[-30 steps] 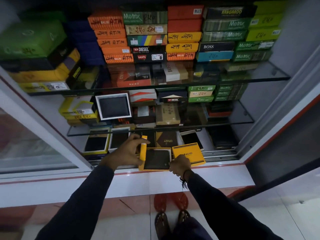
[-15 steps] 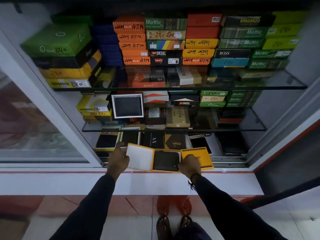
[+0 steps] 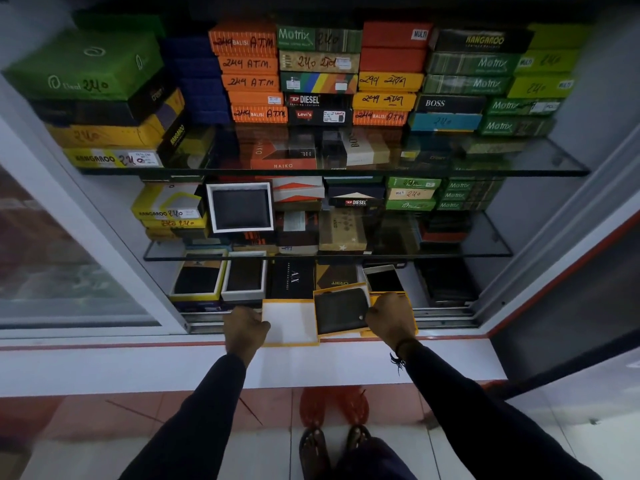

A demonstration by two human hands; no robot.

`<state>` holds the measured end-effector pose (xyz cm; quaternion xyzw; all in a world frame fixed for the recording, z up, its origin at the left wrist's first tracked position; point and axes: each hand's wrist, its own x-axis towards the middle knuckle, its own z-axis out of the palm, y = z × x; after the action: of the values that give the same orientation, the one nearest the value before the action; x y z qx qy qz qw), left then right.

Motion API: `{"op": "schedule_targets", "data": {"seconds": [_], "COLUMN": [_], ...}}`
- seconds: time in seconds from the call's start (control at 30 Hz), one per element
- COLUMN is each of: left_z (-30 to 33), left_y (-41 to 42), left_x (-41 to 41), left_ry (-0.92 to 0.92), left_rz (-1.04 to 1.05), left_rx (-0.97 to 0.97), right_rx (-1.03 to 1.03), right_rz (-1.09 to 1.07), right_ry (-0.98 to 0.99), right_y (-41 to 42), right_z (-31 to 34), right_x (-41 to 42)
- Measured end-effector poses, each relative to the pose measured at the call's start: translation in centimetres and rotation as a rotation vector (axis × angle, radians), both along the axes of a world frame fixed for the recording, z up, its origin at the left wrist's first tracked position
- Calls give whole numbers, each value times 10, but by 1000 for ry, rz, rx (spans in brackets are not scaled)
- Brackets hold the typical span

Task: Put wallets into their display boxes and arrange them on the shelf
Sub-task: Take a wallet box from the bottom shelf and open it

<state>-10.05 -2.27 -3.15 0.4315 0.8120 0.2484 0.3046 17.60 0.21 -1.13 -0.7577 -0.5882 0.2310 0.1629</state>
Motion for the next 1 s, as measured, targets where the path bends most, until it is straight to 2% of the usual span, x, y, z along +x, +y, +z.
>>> {"op": "schedule_targets", "data": {"seconds": [0.13, 0.3, 0.63, 0.87, 1.0], "left_z": [2, 0, -9, -15, -16], "left_y": [2, 7, 17, 18, 18], "left_x": [12, 30, 34, 29, 29], "left_ry": [-121, -374, -535, -391, -364], "left_rz": [14, 46, 105, -29, -97], "left_rx": [7, -8, -43, -24, 14], "right_rx": [-33, -74, -121, -197, -121], "right_rz": [20, 66, 226, 302, 298], "right_ry": [23, 6, -106, -180, -219], "right_y": [4, 4, 5, 4, 9], "right_z": [2, -2, -6, -12, -5], "right_x": [-2, -16, -47, -56, -57]}}
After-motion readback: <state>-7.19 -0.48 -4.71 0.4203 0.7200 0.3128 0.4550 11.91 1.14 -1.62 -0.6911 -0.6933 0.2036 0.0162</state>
